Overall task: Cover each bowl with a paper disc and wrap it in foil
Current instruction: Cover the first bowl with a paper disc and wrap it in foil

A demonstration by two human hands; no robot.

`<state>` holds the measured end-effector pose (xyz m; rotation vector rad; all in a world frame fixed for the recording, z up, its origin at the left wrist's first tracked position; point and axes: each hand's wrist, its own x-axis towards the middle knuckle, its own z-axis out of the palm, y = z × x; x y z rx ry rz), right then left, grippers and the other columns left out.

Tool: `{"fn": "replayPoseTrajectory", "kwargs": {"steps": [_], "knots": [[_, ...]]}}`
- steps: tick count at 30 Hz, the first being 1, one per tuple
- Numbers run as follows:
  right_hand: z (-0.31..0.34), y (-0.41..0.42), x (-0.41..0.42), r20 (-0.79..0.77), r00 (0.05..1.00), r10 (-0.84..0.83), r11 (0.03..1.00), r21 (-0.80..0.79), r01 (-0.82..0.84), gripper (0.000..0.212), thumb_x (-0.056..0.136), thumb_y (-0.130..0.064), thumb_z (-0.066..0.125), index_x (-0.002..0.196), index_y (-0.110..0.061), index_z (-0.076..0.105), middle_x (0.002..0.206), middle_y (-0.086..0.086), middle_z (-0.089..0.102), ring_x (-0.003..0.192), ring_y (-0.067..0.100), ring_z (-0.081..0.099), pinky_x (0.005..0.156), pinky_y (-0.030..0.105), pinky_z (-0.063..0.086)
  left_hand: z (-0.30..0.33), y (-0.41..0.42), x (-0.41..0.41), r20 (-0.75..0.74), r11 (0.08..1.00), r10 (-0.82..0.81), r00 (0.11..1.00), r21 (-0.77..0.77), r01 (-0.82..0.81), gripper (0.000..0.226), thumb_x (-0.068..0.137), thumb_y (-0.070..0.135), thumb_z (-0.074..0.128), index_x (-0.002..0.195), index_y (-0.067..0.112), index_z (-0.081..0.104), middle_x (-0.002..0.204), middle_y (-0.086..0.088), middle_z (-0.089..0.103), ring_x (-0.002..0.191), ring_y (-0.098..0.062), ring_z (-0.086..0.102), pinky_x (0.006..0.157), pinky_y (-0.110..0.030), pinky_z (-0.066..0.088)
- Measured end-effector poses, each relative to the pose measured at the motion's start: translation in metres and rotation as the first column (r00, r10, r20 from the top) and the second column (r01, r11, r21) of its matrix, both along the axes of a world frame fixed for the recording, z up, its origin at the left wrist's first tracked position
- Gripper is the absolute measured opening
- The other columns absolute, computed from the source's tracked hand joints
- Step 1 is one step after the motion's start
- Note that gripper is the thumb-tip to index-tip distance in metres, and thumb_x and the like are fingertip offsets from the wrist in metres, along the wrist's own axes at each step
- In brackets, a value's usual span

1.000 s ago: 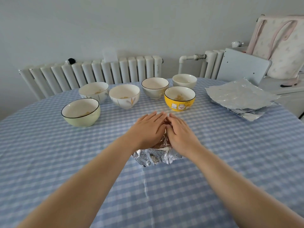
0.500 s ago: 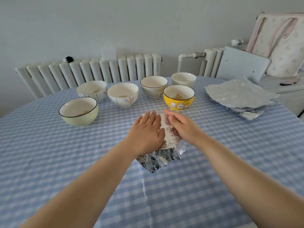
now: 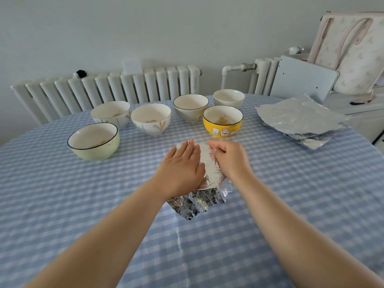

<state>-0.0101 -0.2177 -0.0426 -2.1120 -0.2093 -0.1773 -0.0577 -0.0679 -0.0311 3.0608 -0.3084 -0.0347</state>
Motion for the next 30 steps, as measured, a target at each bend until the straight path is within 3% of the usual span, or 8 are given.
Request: {"fn": "replayPoseTrajectory", "kwargs": {"steps": [4,8,14,20,25,27,29,30], "knots": [[-0.002,-0.003,0.004,-0.059,0.998,0.020,0.999,0.027,-0.019,0.031,0.099,-0.010,0.051,0.124,-0.018,0.069,0.118,-0.003,0.071,0.109,0.009,0.063,0.084,0.018,0.042,0.000,0.001,0.000,-0.005,1.000,0.001,1.000,-0.001,-0.001,0.059,0.105,0.038,0.015,0.158,0.013,0.005,0.166,-0.005,-0.007,0.152,-0.016,-0.008,0.123,-0.036,-0.004],[-0.007,-0.006,0.010,-0.098,0.994,0.056,0.998,0.042,-0.052,0.032,0.100,-0.010,0.049,0.124,-0.019,0.068,0.076,-0.016,0.059,0.064,-0.006,0.047,0.061,0.017,0.037,0.000,0.001,0.001,-0.011,1.000,-0.004,1.000,0.004,0.004,0.059,0.105,0.038,0.015,0.158,0.014,0.004,0.166,-0.005,-0.008,0.152,-0.015,-0.009,0.122,-0.035,-0.005],[-0.005,-0.009,0.011,-0.153,0.984,0.096,0.995,0.016,-0.094,0.035,0.102,-0.012,0.044,0.130,-0.021,0.063,0.055,-0.012,0.054,0.041,-0.001,0.043,0.047,0.017,0.036,-0.001,0.002,0.002,-0.013,1.000,-0.002,1.000,0.010,0.002,0.060,0.105,0.039,0.015,0.158,0.014,0.003,0.166,-0.004,-0.009,0.152,-0.014,-0.010,0.122,-0.035,-0.006],[0.007,-0.011,0.010,-0.213,0.965,0.150,0.985,-0.048,-0.164,0.036,0.104,-0.015,0.040,0.135,-0.019,0.059,0.104,-0.002,0.069,0.081,0.006,0.061,0.067,0.021,0.046,-0.001,0.003,0.002,0.001,1.000,-0.007,1.000,0.004,0.007,0.060,0.105,0.039,0.017,0.158,0.015,0.004,0.166,-0.003,-0.007,0.152,-0.014,-0.009,0.122,-0.035,-0.005],[0.010,-0.012,0.009,-0.267,0.946,0.186,0.974,-0.077,-0.214,0.035,0.104,-0.013,0.037,0.117,-0.017,0.069,0.100,0.009,0.073,0.096,0.026,0.069,0.086,0.041,0.056,-0.001,0.004,0.000,-0.006,1.000,-0.012,1.000,0.002,0.012,0.060,0.105,0.039,0.017,0.158,0.016,0.004,0.166,-0.003,-0.007,0.152,-0.013,-0.008,0.123,-0.035,-0.004],[0.009,-0.013,0.011,-0.291,0.937,0.192,0.975,-0.055,-0.217,0.033,0.104,-0.013,0.038,0.110,-0.007,0.069,0.094,0.014,0.073,0.082,0.026,0.070,0.073,0.037,0.058,0.000,0.006,0.001,-0.008,1.000,-0.026,1.000,0.008,0.026,0.060,0.105,0.039,0.018,0.158,0.016,0.003,0.166,-0.002,-0.007,0.152,-0.013,-0.008,0.123,-0.035,-0.004],[0.010,-0.014,0.009,-0.324,0.928,0.184,0.977,-0.045,-0.210,0.032,0.104,-0.012,0.038,0.107,0.001,0.067,0.074,0.006,0.065,0.059,0.015,0.058,0.053,0.025,0.045,0.001,0.009,0.001,-0.011,0.999,-0.053,0.999,0.013,0.053,0.060,0.105,0.039,0.019,0.158,0.016,0.003,0.166,-0.002,-0.008,0.152,-0.012,-0.008,0.123,-0.034,-0.004],[0.008,-0.014,0.008,-0.336,0.924,0.181,0.977,-0.045,-0.207,0.032,0.103,-0.014,0.039,0.107,0.006,0.064,0.070,0.004,0.060,0.058,0.014,0.052,0.056,0.024,0.039,0.002,0.011,0.002,-0.014,0.998,-0.064,0.998,0.016,0.064,0.060,0.105,0.039,0.019,0.158,0.017,0.002,0.166,-0.001,-0.008,0.151,-0.011,-0.009,0.123,-0.033,-0.004]]}}
